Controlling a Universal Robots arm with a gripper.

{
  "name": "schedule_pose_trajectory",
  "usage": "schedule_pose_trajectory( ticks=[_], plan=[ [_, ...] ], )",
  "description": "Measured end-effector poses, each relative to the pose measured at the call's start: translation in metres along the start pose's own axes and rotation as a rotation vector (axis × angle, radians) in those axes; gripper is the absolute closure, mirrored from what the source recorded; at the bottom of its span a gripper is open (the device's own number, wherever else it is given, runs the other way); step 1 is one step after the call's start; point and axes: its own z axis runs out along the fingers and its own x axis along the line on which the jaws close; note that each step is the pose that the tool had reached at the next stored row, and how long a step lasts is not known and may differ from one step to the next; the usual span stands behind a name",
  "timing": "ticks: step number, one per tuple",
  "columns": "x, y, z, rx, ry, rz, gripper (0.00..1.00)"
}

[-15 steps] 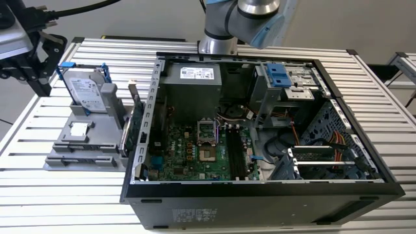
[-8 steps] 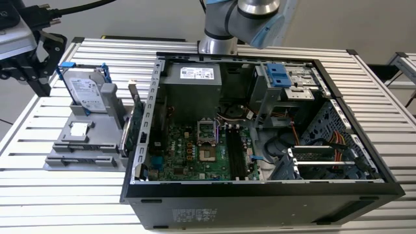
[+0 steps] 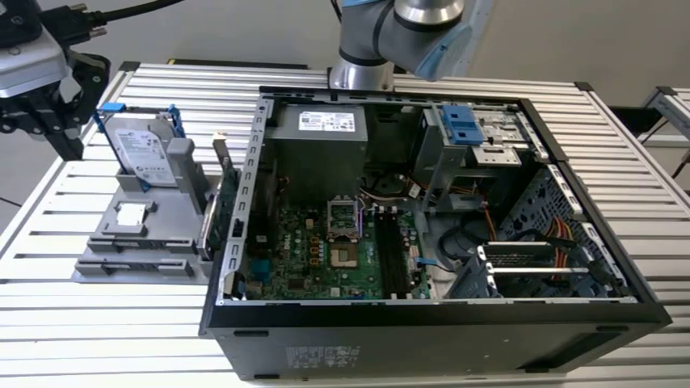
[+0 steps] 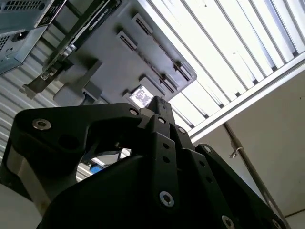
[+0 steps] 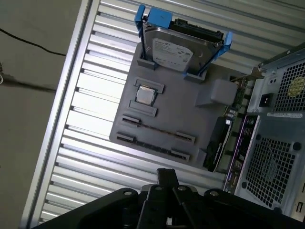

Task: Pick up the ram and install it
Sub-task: 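Pick up the ram and move it above insertion slot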

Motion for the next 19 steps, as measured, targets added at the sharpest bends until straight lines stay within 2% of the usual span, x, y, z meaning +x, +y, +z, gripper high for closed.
schedule_pose_trajectory(
  ticks=[19],
  plan=[
    [0.0, 0.0, 0.0, 0.0006, 0.0066, -0.141, 1.0]
  ],
)
